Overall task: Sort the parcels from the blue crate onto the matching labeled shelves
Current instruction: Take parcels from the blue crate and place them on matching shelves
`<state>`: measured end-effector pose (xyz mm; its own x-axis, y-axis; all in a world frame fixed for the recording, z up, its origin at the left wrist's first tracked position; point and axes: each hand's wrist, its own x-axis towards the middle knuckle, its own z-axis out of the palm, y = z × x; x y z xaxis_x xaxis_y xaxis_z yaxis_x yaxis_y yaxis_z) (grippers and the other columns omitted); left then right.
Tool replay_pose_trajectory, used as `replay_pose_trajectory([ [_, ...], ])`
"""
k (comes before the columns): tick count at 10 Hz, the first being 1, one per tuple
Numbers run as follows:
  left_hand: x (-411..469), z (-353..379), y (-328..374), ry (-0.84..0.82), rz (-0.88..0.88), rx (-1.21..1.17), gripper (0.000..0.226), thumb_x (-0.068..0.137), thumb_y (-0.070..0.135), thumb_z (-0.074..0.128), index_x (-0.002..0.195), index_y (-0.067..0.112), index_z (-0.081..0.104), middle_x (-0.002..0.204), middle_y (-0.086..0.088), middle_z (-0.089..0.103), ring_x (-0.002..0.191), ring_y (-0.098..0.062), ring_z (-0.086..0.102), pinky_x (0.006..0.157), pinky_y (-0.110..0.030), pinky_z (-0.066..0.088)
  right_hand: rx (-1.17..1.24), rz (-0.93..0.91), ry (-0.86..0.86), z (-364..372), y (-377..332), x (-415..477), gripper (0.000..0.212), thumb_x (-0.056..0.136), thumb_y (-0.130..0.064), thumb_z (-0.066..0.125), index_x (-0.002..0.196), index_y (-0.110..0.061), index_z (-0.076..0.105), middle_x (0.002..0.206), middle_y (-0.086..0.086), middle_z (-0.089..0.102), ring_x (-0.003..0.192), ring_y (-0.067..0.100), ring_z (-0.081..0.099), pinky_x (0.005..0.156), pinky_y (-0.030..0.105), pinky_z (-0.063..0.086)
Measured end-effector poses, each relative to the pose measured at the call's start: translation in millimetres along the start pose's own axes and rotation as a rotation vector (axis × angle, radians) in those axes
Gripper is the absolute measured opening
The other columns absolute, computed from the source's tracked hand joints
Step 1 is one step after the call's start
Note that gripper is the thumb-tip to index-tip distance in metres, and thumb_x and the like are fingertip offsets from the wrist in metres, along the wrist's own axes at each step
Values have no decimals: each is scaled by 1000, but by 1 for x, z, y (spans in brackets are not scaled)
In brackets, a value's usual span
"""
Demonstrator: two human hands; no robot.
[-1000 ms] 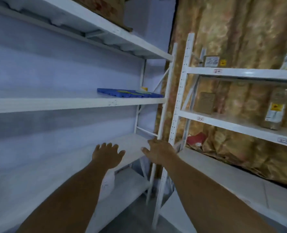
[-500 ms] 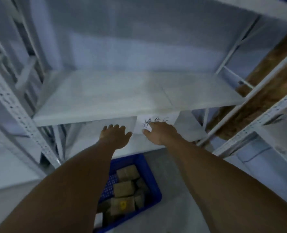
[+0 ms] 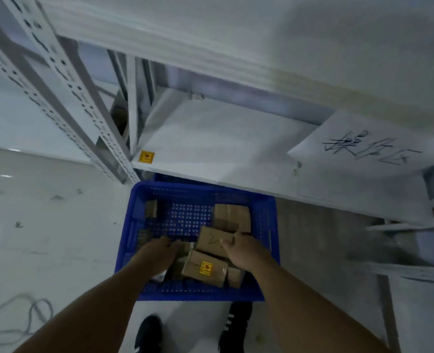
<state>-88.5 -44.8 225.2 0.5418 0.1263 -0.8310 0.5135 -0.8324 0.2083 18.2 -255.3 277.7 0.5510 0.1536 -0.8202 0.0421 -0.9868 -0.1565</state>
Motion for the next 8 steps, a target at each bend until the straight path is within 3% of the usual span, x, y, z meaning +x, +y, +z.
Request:
replay_pose_trajectory([
  [1, 92, 86, -20, -29, -37, -136, 122, 66, 83, -13, 152, 13, 39, 147, -14, 49, 137, -30, 45, 108, -39, 37, 55, 51, -60, 37, 23, 81, 66, 104, -61, 32, 151, -16, 44, 150, 10, 51, 129, 32, 54, 108, 48, 45],
  [2, 109, 110, -1, -16, -120, -174, 62, 110, 43, 26, 159, 6, 21, 155, -20, 36, 145, -32, 39, 112, -38, 36, 82, 82, -61, 63, 44, 138, 73, 103, -62, 34, 160, -16, 31, 154, 10, 47, 132, 32, 52, 109, 48, 45],
  [3, 166, 150, 19, 58, -320, -732, 45, 109, 29, 42, 145, 4, 47, 111, -2, 60, 134, -33, 50, 104, -38, 41, 172, 130, -78, 96, 80, 206, 72, 105, -57, 37, 165, -21, 16, 158, 7, 44, 131, 31, 53, 108, 47, 47],
  [4, 189, 153, 38, 190, -320, -877, 41, 107, 35, 46, 131, 5, 60, 104, -5, 63, 118, -35, 61, 96, -39, 46, 250, 204, -72, 107, 98, 233, 71, 106, -55, 39, 164, -19, 20, 156, 10, 46, 130, 32, 55, 103, 45, 50],
  [5, 238, 166, 55, 172, -249, -960, 34, 109, 42, 39, 130, 21, 55, 111, -3, 64, 93, -16, 60, 78, -34, 44, 371, 264, -59, 123, 120, 271, 74, 106, -57, 38, 164, -18, 17, 152, 10, 50, 113, 27, 60, 72, 30, 45],
  [7, 291, 183, 68, 89, -280, -945, 44, 107, 51, 34, 139, 23, 46, 123, -7, 61, 107, -24, 60, 95, -42, 49, 532, 324, -105, 148, 130, 310, 77, 102, -66, 39, 161, -19, 27, 155, 10, 46, 134, 30, 52, 80, 30, 44],
  [8, 302, 197, 62, 74, -277, -774, 49, 99, 63, 31, 128, 29, 49, 115, -6, 66, 103, -28, 64, 97, -49, 51, 599, 319, -143, 159, 125, 316, 87, 95, -73, 45, 162, -20, 26, 162, 10, 38, 144, 31, 41, 114, 44, 40],
])
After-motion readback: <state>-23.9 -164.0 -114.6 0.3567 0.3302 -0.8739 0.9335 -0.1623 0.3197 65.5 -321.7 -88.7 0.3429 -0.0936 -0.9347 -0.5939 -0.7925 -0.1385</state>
